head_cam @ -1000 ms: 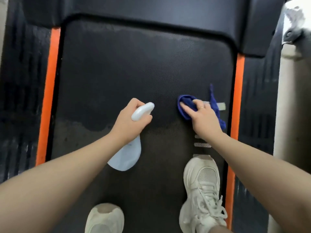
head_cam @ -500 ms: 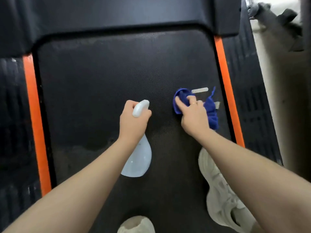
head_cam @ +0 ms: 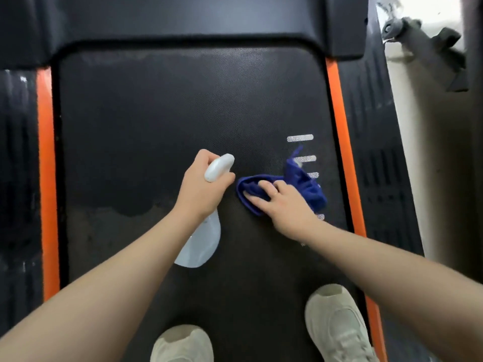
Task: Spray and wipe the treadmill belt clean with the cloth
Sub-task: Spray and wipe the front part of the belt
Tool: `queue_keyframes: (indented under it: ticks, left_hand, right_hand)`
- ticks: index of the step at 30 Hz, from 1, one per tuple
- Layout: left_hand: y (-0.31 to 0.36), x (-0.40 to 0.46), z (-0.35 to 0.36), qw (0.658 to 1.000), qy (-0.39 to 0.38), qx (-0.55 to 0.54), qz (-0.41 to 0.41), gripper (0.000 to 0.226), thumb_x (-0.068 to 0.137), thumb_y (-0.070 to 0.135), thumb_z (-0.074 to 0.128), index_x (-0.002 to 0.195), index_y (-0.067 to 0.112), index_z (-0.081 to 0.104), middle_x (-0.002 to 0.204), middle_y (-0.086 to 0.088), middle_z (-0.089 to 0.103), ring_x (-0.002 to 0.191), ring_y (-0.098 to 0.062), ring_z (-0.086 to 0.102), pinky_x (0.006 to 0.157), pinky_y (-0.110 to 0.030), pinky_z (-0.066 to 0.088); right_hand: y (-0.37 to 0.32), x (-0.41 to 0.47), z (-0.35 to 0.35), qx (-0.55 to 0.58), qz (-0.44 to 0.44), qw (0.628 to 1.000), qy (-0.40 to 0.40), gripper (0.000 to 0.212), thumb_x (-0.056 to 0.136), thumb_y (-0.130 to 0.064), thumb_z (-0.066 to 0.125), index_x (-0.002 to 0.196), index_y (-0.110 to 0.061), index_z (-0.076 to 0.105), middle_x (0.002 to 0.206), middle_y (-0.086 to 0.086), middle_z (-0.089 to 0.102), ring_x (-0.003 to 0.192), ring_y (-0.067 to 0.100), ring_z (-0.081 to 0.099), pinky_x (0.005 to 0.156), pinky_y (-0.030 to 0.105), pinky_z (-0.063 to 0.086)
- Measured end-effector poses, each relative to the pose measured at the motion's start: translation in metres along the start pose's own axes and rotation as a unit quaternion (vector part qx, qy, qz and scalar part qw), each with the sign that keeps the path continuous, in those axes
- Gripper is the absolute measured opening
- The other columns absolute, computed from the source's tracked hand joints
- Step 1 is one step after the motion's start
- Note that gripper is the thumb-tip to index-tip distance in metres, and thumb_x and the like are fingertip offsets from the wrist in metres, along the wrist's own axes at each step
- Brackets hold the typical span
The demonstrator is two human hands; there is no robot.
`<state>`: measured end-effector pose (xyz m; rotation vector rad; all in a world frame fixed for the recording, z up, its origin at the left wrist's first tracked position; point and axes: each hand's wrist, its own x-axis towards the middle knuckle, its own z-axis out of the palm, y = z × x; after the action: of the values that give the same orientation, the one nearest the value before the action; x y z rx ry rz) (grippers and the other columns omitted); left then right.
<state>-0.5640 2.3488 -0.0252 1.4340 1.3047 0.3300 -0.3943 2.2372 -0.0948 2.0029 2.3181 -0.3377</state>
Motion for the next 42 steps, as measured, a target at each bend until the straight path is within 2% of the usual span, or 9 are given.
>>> queue_keyframes:
  ticks: [2,6,9,12,15,22,26,36,42]
  left_hand:
    - [0.002,-0.003,0.005,1.0,-0.005,0.021,-0.004,0.018,0.083,0.014,0.065,0.093,0.01,0.05,0.082,0.005,0.053,0.073,-0.009,0.048,0.061,-0.022,0.038]
    - [0.005,-0.007,0.008,0.998,0.0,0.056,-0.016,0.019,0.085,0.023,0.067,0.098,0.015,0.056,0.088,0.007,0.058,0.077,-0.006,0.052,0.062,-0.018,0.039]
    - [0.008,-0.009,0.014,0.994,0.001,0.092,-0.066,0.027,0.088,0.033,0.064,0.105,0.014,0.057,0.096,0.002,0.058,0.082,-0.01,0.053,0.062,-0.018,0.039]
    - [0.017,-0.014,0.032,0.979,-0.038,0.186,-0.07,0.03,0.091,0.034,0.06,0.108,0.01,0.058,0.097,0.0,0.056,0.089,-0.017,0.054,0.06,-0.026,0.036]
    - [0.027,-0.019,0.066,0.97,-0.069,0.232,-0.024,0.027,0.092,0.03,0.059,0.104,0.006,0.058,0.092,-0.001,0.055,0.089,-0.02,0.052,0.064,-0.026,0.03]
    - [0.037,-0.012,0.13,0.994,0.018,0.079,-0.067,0.014,0.085,0.021,0.058,0.087,0.01,0.05,0.077,0.01,0.048,0.075,-0.013,0.047,0.052,-0.01,0.032]
    - [0.046,-0.017,0.156,0.997,-0.026,0.052,-0.056,0.034,0.085,0.023,0.063,0.113,0.013,0.047,0.082,0.011,0.051,0.084,-0.017,0.051,0.068,-0.024,0.036]
    - [0.053,-0.011,0.11,0.996,0.074,-0.005,-0.054,0.037,0.088,0.018,0.06,0.12,0.016,0.041,0.082,0.015,0.048,0.084,-0.014,0.051,0.075,-0.027,0.039]
    - [0.045,-0.001,0.069,0.991,0.133,-0.014,-0.015,0.023,0.086,0.016,0.061,0.105,0.018,0.047,0.086,0.014,0.053,0.076,-0.004,0.052,0.068,-0.024,0.043]
  right_hand:
    - [0.029,0.011,-0.005,-0.017,-0.024,0.999,0.017,0.057,0.075,-0.015,0.033,0.122,-0.023,0.063,0.113,0.017,0.061,0.073,0.033,0.056,0.059,0.033,0.046]
    - [0.048,0.033,-0.025,-0.011,0.261,0.964,-0.05,0.066,0.087,-0.008,0.043,0.147,-0.029,0.026,0.143,0.018,0.032,0.105,0.035,0.043,0.085,0.041,0.038]
    - [0.034,0.024,-0.024,-0.001,0.159,0.984,-0.08,0.067,0.089,-0.01,0.042,0.149,-0.025,0.017,0.146,0.016,0.023,0.111,0.035,0.039,0.091,0.041,0.037]
    - [0.067,0.022,-0.048,0.132,0.119,0.981,-0.077,0.06,0.087,-0.007,0.045,0.144,-0.024,0.035,0.141,0.014,0.033,0.115,0.035,0.043,0.094,0.037,0.038]
    - [0.117,0.011,-0.078,0.216,0.254,0.94,0.074,0.052,0.081,-0.015,0.045,0.133,-0.023,0.053,0.127,0.011,0.048,0.113,0.03,0.049,0.089,0.03,0.037]
    - [0.126,-0.049,-0.073,0.405,0.37,0.827,0.125,0.055,0.072,-0.014,0.041,0.123,-0.019,0.061,0.112,0.004,0.056,0.108,0.016,0.05,0.094,0.023,0.036]
    - [0.115,-0.059,-0.058,0.413,0.384,0.808,0.169,0.05,0.085,0.005,0.043,0.128,-0.016,0.056,0.118,0.006,0.052,0.104,0.009,0.045,0.089,0.012,0.03]
    - [0.079,-0.029,-0.027,0.159,0.308,0.937,0.048,0.062,0.087,-0.002,0.048,0.146,-0.013,0.03,0.141,0.02,0.034,0.107,0.04,0.043,0.094,0.043,0.033]
    - [0.052,0.006,0.002,0.01,-0.117,0.991,0.058,0.057,0.054,-0.008,0.078,0.11,-0.016,0.07,0.11,0.015,0.064,0.071,0.032,0.057,0.056,0.033,0.047]
